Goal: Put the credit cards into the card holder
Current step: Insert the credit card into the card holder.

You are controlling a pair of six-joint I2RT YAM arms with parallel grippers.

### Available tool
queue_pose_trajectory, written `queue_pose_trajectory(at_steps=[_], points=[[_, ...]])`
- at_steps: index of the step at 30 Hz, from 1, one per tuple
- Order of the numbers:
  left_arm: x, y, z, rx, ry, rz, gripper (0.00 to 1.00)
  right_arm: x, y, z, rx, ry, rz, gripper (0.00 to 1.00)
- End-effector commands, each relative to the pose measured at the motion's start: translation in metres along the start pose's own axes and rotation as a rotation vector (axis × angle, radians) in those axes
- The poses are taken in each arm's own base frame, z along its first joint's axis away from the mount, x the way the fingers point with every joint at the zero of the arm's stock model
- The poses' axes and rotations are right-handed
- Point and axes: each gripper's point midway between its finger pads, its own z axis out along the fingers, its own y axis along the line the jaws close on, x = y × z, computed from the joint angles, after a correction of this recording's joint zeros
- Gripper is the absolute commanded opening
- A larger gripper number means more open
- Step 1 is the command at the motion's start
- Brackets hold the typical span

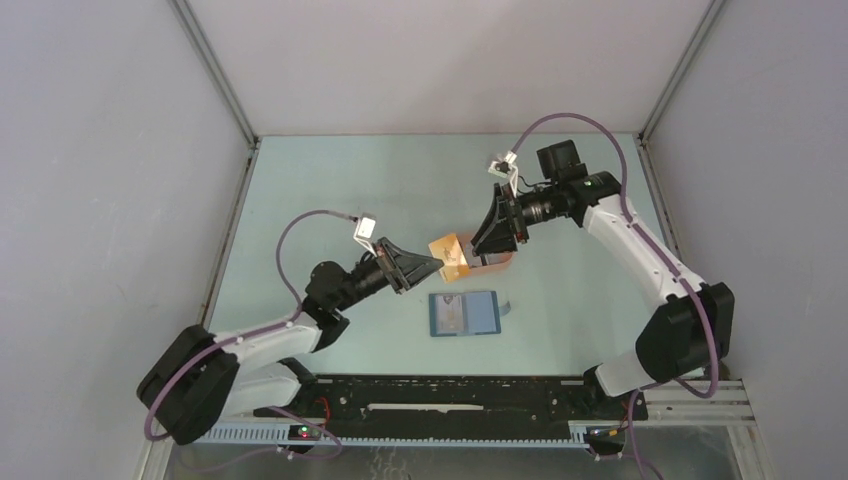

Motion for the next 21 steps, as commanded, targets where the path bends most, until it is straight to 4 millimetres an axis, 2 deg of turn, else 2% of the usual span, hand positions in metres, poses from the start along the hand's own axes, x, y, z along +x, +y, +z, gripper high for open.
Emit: queue_pose_trajectory(at_steps=[1, 5, 8, 11, 14, 17, 21], points=[[0.027, 0.022, -0.021, -0.124, 0.169, 0.096, 0.0, 0.009, -0.006, -0.018, 0.155, 0.046, -0.139, 0.5], [0.043, 0.031, -0.04, -0.203, 0.293, 0.141, 0.0, 0.026, -0.014, -0.024, 0.241, 0.092, -0.224, 0.5], [0.053, 0.031, -0.047, -0.202, 0.362, 0.136, 0.0, 0.058, -0.012, -0.015, 0.212, 0.169, -0.317, 0.49], [0.063, 0.033, -0.047, -0.193, 0.406, 0.098, 0.0, 0.095, -0.018, -0.005, 0.197, 0.268, -0.478, 0.48], [0.071, 0.037, -0.043, -0.185, 0.43, 0.05, 0.0, 0.124, -0.032, 0.002, 0.212, 0.363, -0.662, 0.49], [0.077, 0.044, -0.039, -0.188, 0.442, 0.006, 0.0, 0.145, -0.047, 0.005, 0.237, 0.447, -0.769, 0.52], [0.085, 0.054, -0.034, -0.202, 0.457, -0.043, 0.0, 0.164, -0.059, 0.012, 0.226, 0.513, -0.792, 0.52]])
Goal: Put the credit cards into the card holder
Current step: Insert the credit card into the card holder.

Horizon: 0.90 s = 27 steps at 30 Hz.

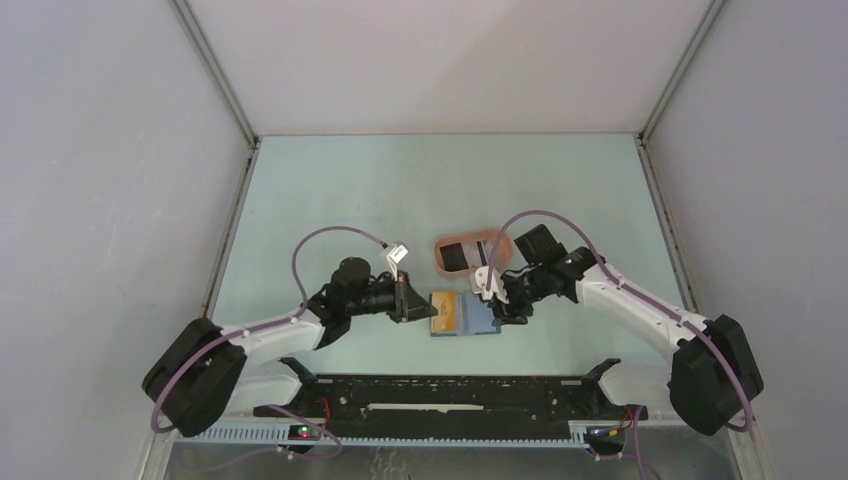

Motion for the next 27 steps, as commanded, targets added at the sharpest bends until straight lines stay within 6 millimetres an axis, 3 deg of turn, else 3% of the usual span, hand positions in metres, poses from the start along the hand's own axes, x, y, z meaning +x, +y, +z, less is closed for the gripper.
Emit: queue_pose_trajectory(at_steps=[1, 9, 27], points=[[-0.03, -0.024, 0.011, 0.097, -0.045, 0.014, 0.0, 0.003, -0.031, 0.008, 0.089, 0.064, -0.209, 0.52], [-0.028, -0.015, 0.027, 0.135, -0.039, -0.082, 0.0, 0.027, -0.03, 0.04, 0.044, 0.212, -0.237, 0.5], [-0.017, 0.021, 0.047, 0.078, -0.08, -0.239, 0.0, 0.055, -0.021, 0.051, -0.038, 0.329, -0.199, 0.42]])
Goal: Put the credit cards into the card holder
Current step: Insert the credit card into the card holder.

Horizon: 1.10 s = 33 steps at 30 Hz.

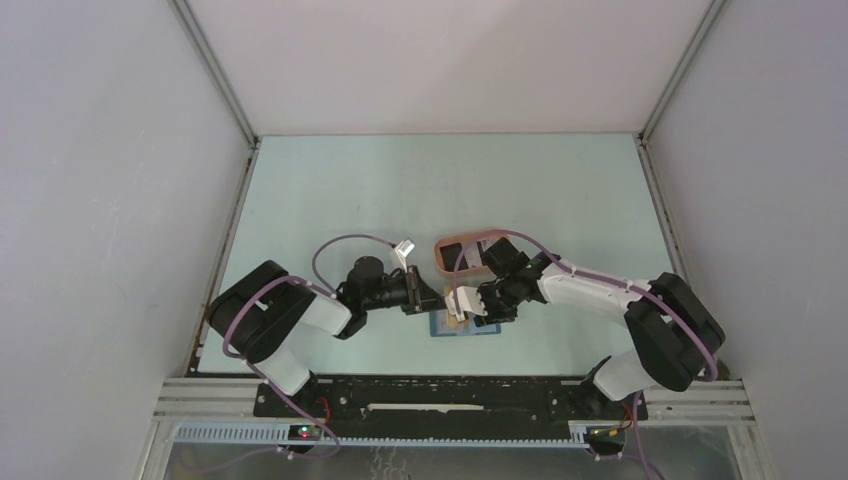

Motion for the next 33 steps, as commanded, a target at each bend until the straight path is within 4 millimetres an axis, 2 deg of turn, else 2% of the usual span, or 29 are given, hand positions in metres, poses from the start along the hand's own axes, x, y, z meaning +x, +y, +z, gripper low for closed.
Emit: queue_pose_trajectory(at_steps=[1, 10, 23, 33], points=[[-0.016, -0.007, 0.002, 0.029, -0.074, 0.024, 0.0, 0.004, 0.002, 0.0, -0.022, 0.037, -0.017, 0.41], [-0.006, 0.012, -0.002, -0.034, -0.084, -0.001, 0.0, 0.006, 0.006, 0.002, -0.05, 0.055, -0.007, 0.37], [0.0, 0.011, 0.005, -0.042, -0.079, -0.013, 0.0, 0.006, 0.006, 0.001, -0.058, 0.061, 0.004, 0.36], [0.004, 0.02, 0.005, -0.087, -0.075, -0.002, 0.0, 0.007, 0.007, 0.002, -0.064, 0.065, 0.011, 0.35]])
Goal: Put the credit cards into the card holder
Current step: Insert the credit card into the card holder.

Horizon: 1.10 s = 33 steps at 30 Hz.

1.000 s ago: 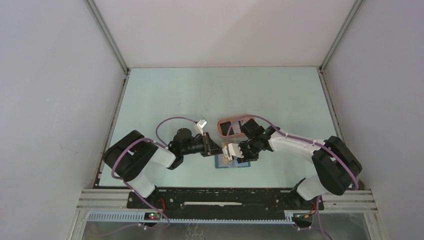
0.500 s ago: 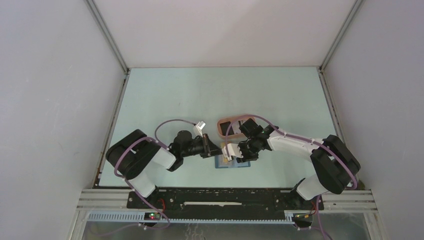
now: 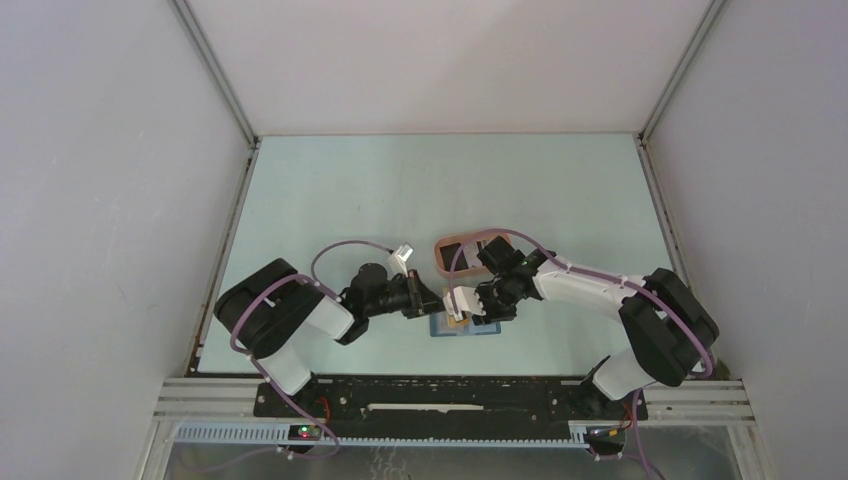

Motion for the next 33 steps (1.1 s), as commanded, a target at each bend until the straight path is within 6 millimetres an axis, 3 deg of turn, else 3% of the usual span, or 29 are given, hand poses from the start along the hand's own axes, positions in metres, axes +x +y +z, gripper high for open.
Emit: queue_pose_trajectory(at_steps=[1, 33], points=[[0.001, 0.005, -0.002, -0.023, -0.014, 0.022, 0.0, 0.006, 0.005, 0.001, -0.03, 0.045, 0.007, 0.35], [0.015, 0.01, 0.007, -0.059, 0.022, -0.032, 0.0, 0.006, 0.006, 0.002, -0.037, 0.055, 0.013, 0.33]])
